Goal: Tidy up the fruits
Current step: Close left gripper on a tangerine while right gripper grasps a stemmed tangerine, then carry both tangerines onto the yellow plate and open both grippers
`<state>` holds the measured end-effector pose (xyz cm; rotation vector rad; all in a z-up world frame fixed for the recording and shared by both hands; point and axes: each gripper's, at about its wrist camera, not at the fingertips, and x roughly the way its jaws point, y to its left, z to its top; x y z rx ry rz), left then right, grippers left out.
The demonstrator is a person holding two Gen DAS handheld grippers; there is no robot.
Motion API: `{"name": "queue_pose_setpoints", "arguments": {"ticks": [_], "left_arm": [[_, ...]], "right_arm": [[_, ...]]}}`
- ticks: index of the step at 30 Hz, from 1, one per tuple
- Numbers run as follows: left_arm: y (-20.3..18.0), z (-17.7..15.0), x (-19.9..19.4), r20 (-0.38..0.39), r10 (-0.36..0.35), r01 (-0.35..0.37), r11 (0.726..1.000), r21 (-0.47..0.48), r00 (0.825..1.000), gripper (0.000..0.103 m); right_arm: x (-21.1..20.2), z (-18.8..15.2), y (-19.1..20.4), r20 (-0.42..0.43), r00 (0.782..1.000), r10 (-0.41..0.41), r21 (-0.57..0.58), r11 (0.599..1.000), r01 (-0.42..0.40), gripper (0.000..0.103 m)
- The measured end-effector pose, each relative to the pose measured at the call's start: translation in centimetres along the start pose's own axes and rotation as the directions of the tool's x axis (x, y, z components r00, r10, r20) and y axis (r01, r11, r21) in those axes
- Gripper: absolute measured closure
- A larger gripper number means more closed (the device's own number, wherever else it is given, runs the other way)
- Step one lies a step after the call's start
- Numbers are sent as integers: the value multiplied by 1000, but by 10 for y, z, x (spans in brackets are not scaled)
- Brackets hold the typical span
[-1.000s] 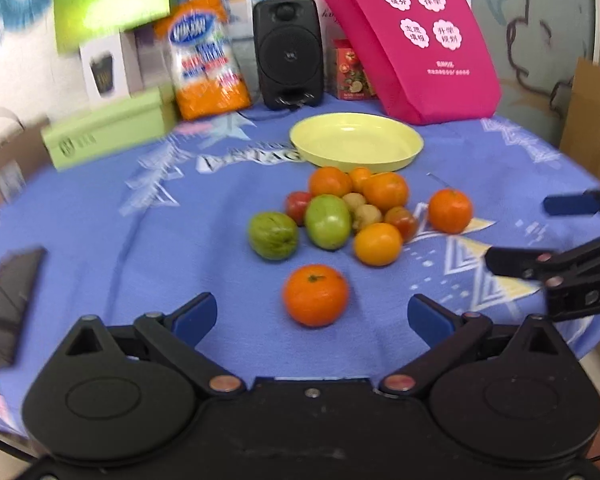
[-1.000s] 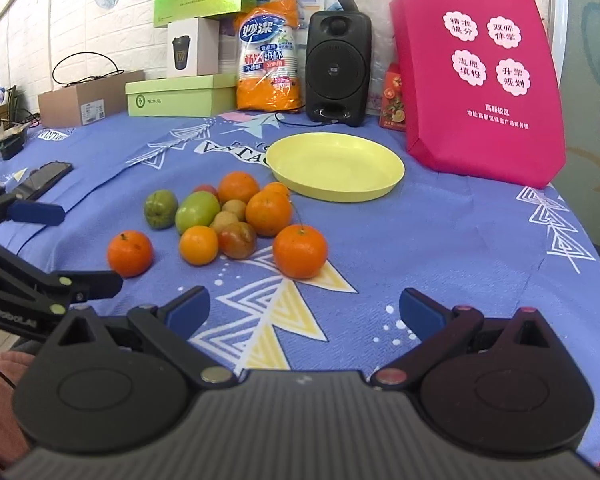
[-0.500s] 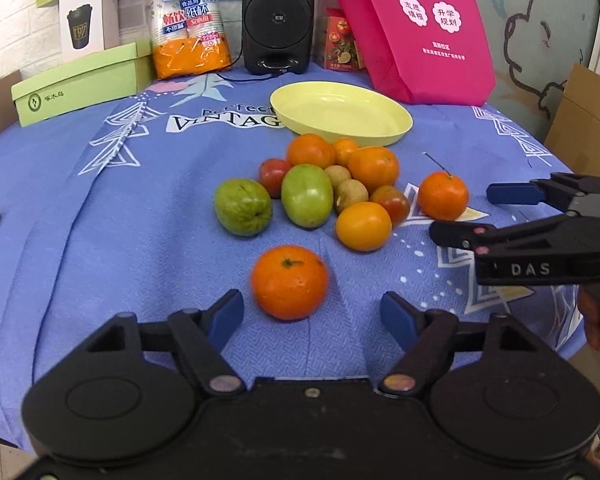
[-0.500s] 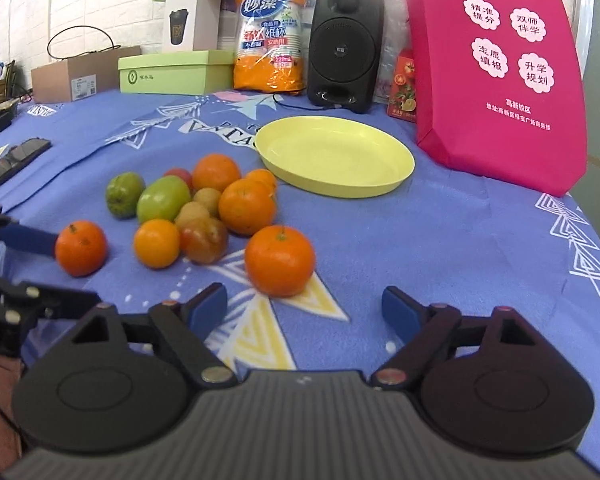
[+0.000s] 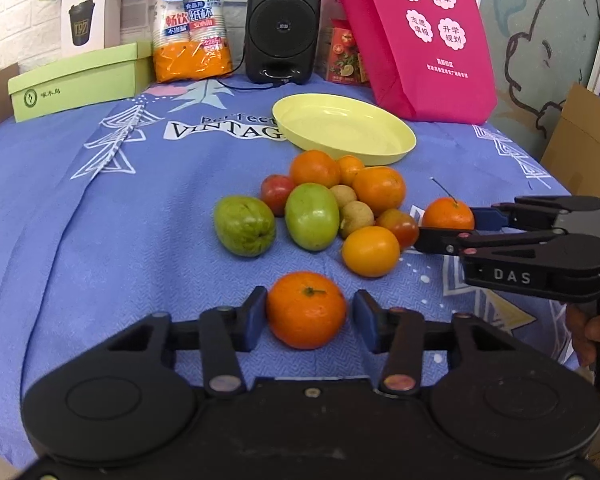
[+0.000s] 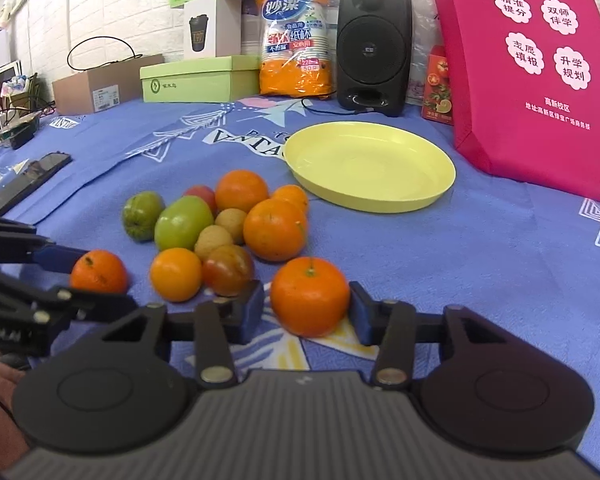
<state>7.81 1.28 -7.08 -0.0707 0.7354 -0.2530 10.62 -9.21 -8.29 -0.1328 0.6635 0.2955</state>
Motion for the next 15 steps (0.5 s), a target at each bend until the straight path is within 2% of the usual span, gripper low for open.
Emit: {"name": "queue_pose_setpoints", "arguments": {"ticks": [1,15], "left_arm": [[1,0,-1,2,-1,1,1000,-6,1000,62],[-2,2,-18,24,-12,12,1000,5,1000,63]], "right_arm": [[-1,0,0,2,1000,3,7,1000,-3,64],[-28,-5,-2,33,999,26,33,999,-28,65]]}}
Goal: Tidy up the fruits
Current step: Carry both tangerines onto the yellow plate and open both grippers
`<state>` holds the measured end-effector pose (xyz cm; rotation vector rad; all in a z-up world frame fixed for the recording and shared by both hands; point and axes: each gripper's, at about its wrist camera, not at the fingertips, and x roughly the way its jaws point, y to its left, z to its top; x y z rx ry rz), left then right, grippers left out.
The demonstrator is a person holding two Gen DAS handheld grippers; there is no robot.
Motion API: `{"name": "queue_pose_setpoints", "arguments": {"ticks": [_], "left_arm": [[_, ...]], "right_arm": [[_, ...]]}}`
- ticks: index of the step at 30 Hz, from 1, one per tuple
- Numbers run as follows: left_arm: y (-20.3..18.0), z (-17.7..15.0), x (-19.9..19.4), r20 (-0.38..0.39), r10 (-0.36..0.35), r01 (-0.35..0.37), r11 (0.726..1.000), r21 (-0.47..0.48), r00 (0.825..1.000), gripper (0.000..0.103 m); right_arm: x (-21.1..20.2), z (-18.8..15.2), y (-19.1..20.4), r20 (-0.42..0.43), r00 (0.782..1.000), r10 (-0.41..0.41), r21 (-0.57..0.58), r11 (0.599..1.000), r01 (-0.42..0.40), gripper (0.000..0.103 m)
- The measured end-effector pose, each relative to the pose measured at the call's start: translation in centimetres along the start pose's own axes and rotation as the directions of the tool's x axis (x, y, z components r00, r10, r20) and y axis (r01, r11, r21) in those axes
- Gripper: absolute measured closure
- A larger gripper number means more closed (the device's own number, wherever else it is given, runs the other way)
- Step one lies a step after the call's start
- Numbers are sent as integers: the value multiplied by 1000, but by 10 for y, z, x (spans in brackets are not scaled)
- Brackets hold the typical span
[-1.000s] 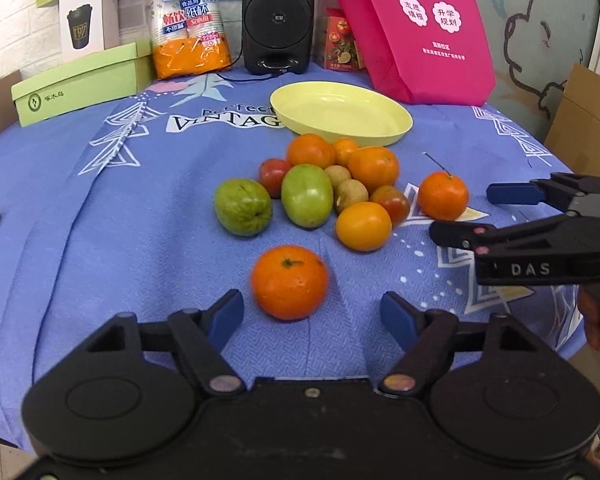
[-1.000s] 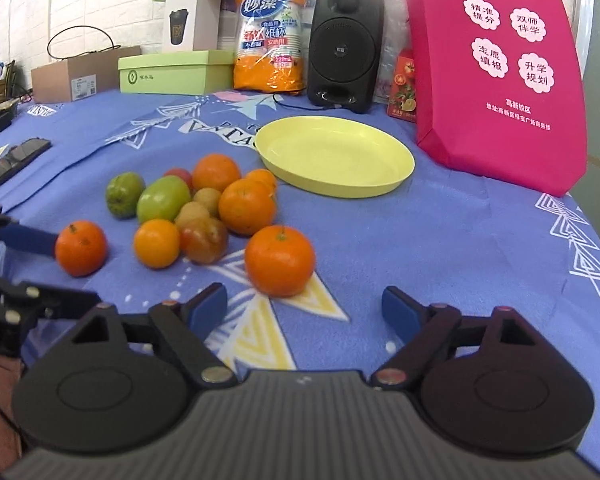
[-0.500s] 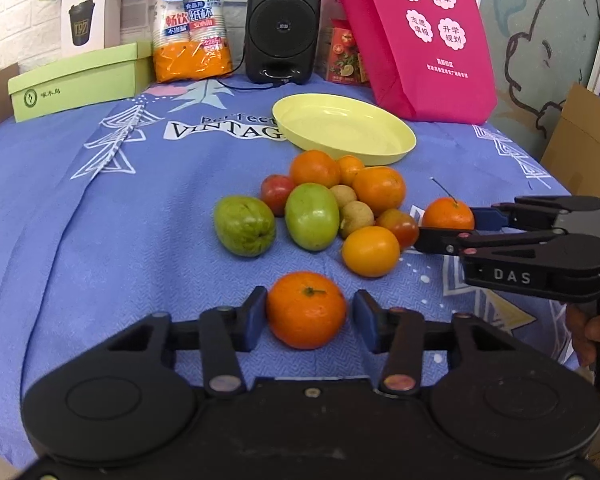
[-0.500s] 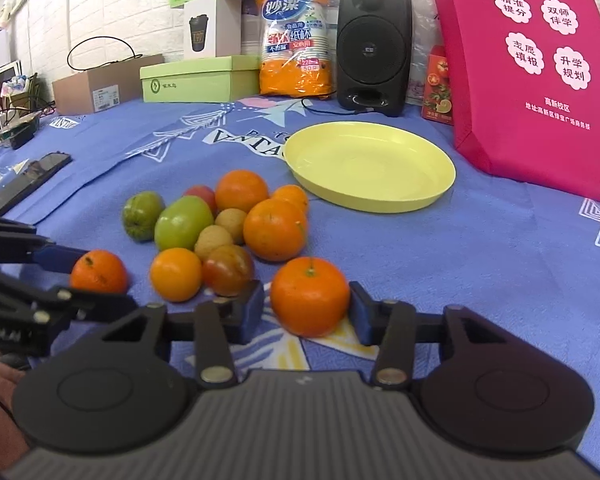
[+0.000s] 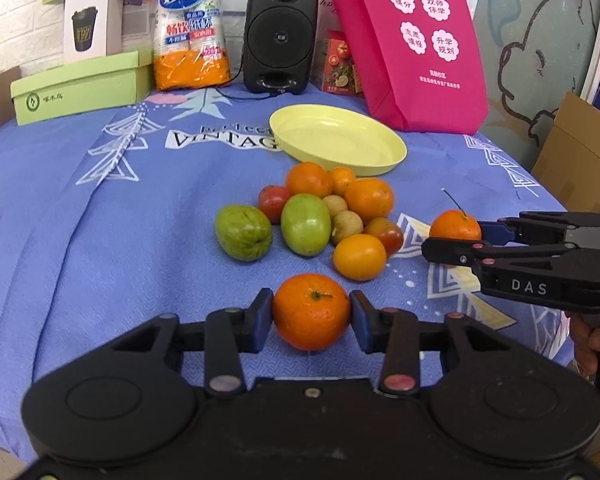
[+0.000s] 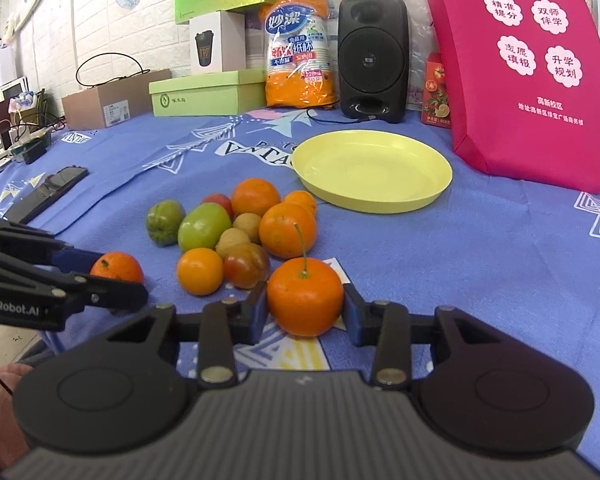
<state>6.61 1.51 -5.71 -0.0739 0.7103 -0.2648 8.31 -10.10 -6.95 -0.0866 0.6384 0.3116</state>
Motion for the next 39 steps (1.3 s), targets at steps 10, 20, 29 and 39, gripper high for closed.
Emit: {"name": "queue_pose_setpoints", "arguments": {"ticks": [10,20,29,39], "left_arm": [[5,47,-3,50,-24,23,999,26,998,63],[3,141,83,20,-46,46,999,11,999,62],[1,178,175,-55,-23,24,1000,19,998,62],[12,188,181,-32,-25,24,999,-35,999,17]], "right_arm": [[-12,26,-14,65,998,-22,6,1000,22,65],[45,89,-40,67,994,-83,18,997,82,65],[110,103,-74,-26,995,-98,50,994,99,65],[120,101,-81,-19,995,-100,47,994,101,49]]}}
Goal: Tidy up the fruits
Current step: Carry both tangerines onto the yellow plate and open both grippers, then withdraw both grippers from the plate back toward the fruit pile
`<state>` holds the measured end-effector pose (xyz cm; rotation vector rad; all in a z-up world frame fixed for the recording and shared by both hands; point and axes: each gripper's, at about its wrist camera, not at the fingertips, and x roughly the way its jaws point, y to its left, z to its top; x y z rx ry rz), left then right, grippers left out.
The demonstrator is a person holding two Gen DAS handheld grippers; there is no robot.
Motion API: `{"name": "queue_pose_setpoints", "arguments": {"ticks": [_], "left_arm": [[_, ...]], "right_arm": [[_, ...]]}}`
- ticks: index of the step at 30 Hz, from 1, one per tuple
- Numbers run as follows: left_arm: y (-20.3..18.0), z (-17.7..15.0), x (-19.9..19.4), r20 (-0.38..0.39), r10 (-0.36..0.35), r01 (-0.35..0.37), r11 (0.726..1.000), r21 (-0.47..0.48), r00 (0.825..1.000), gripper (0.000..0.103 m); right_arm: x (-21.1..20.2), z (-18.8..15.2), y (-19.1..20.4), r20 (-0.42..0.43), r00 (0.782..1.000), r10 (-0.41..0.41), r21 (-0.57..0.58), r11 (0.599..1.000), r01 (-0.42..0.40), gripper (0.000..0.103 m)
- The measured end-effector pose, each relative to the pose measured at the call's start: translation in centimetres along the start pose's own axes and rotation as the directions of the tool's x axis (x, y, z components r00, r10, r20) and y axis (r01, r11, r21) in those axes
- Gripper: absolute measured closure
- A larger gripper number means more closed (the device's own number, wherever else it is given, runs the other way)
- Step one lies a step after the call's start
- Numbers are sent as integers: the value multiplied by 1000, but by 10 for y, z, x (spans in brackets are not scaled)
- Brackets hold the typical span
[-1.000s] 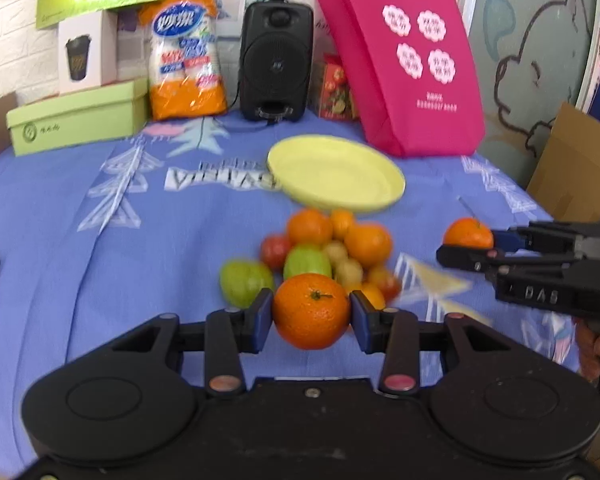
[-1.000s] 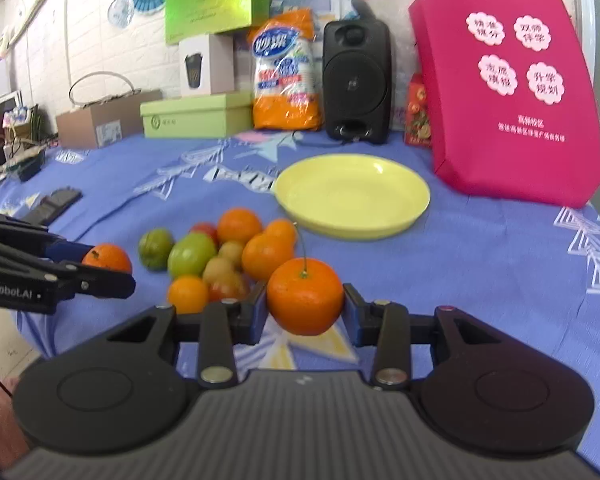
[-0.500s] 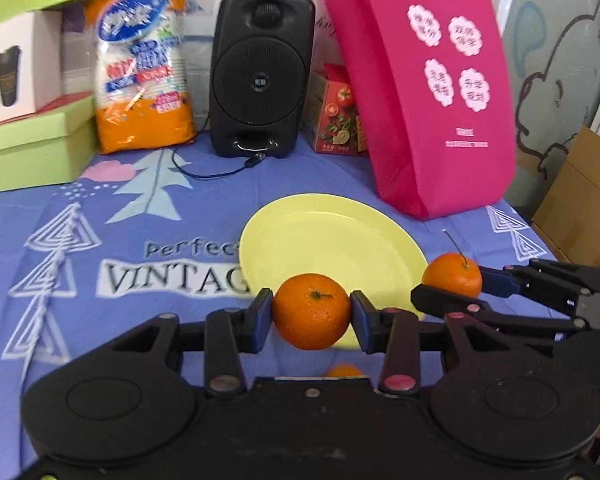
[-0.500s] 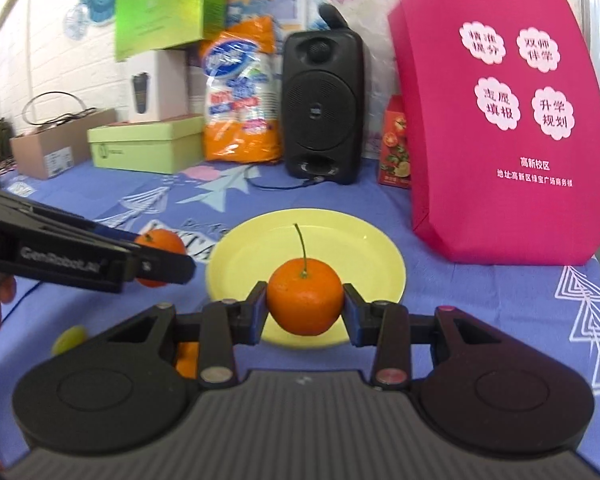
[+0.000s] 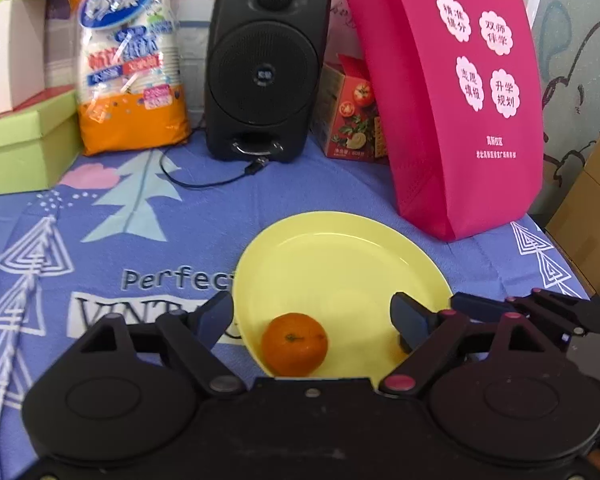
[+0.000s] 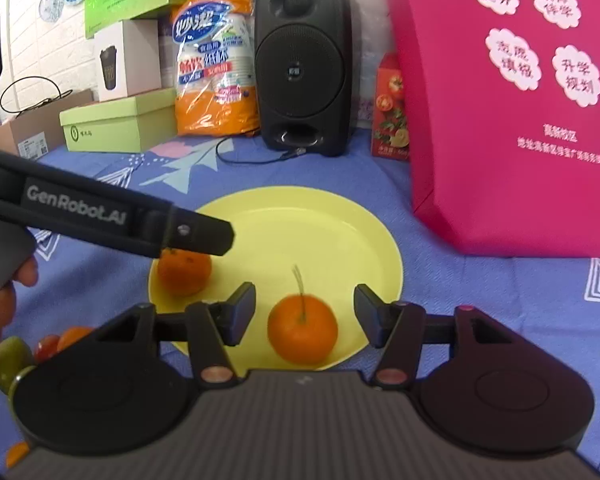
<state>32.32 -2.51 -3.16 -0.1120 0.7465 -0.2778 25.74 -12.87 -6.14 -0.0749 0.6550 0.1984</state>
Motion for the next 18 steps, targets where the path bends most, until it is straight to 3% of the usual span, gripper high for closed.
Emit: {"name": "queue_pose_setpoints", "arguments": {"ticks": [10,18], "left_arm": [[10,-36,-81,51,56,-56,998,-16,997,17],[7,-82,-142,93,121,-126,991,50,988,17]], "right_arm": [[-66,-9,13,69,998,8,-20,1000,-7,47],[-106,-36,40,83,996,45,-79,996,-38,36]]}}
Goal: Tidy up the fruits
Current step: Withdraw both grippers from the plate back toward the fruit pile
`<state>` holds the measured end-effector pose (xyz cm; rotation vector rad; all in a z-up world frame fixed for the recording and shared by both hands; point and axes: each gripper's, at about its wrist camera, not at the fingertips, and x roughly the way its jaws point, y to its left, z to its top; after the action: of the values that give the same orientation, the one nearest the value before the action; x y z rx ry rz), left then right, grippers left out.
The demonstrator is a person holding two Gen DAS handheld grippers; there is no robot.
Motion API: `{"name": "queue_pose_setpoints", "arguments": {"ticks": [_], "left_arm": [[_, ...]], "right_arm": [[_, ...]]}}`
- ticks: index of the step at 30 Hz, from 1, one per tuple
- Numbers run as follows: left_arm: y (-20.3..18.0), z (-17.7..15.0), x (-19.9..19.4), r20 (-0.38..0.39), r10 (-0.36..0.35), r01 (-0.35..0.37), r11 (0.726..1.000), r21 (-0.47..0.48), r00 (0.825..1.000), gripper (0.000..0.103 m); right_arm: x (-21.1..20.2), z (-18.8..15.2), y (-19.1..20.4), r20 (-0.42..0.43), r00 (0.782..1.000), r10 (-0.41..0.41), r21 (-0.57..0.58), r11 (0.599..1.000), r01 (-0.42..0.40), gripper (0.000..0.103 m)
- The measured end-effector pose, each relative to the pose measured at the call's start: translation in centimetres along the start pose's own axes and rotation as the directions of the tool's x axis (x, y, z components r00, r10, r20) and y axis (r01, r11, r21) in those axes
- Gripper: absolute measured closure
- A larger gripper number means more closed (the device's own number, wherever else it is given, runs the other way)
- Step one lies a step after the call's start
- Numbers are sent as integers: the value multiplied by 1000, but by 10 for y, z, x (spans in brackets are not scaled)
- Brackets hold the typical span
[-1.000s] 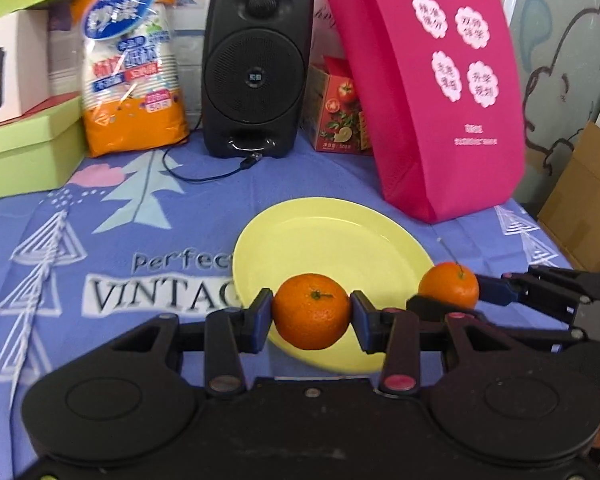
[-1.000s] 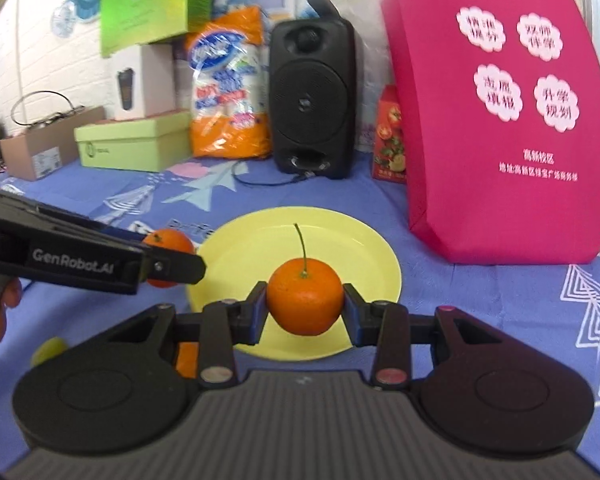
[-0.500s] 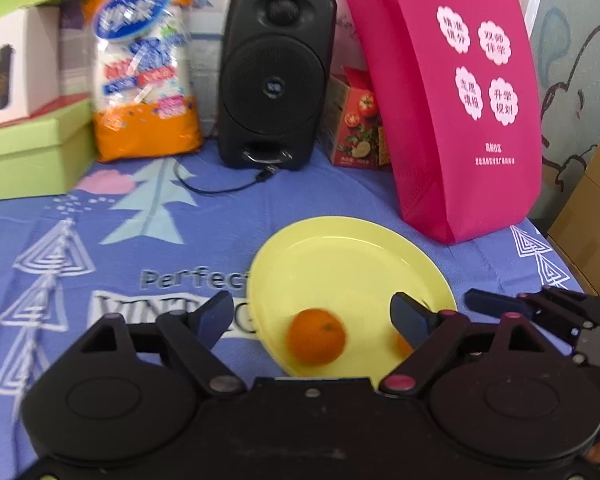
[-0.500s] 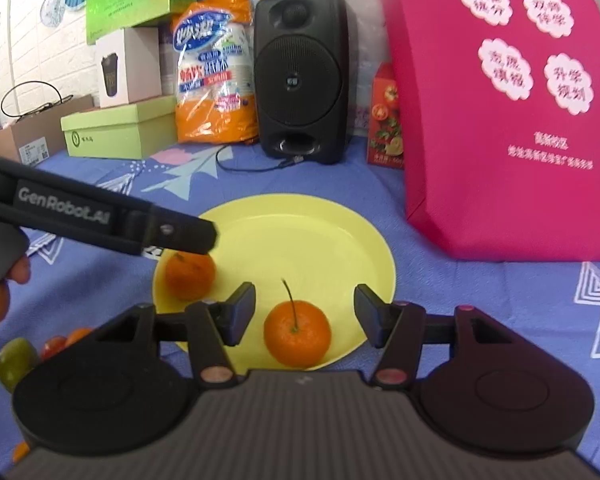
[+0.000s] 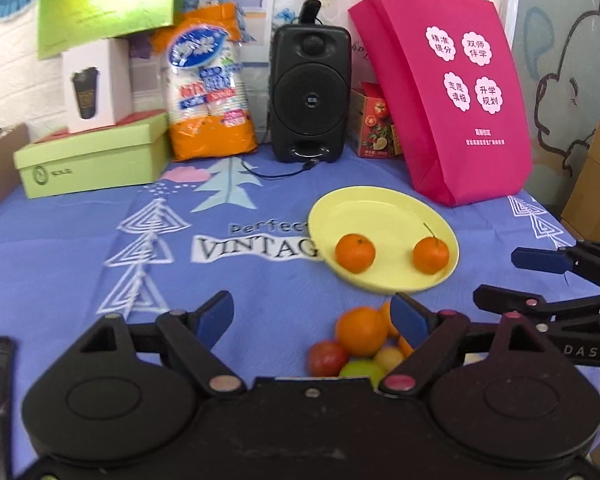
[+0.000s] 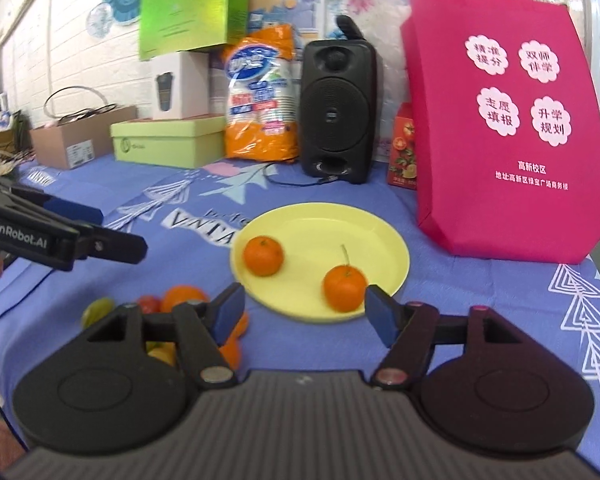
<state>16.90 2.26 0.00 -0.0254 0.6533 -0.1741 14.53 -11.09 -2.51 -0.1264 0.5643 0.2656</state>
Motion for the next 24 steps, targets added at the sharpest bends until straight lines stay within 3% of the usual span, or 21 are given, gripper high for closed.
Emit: {"name": "queue_pose_setpoints", "arguments": {"ticks": [6,12,21,24], "left_arm": [[15,-29,-30,6,14,-14,1000,-5,1000,17],[19,-60,-35,-34,45,-44,998,34,998,17],[9,-74,-17,-63,43,-40,998,57,997,18],[7,-74,-8,-72,49,-45,997,63,996,22]], "right_arm": [[-24,-21,21,-13,997,82,-24,996,-82,36],[-33,-40,47,-67,988,140,-103,984,-146,36],[-26,-54,59,-131,983,127,-126,982,-144,40],[-22,-57,58,-145,982,119,-121,983,-137,42]]}}
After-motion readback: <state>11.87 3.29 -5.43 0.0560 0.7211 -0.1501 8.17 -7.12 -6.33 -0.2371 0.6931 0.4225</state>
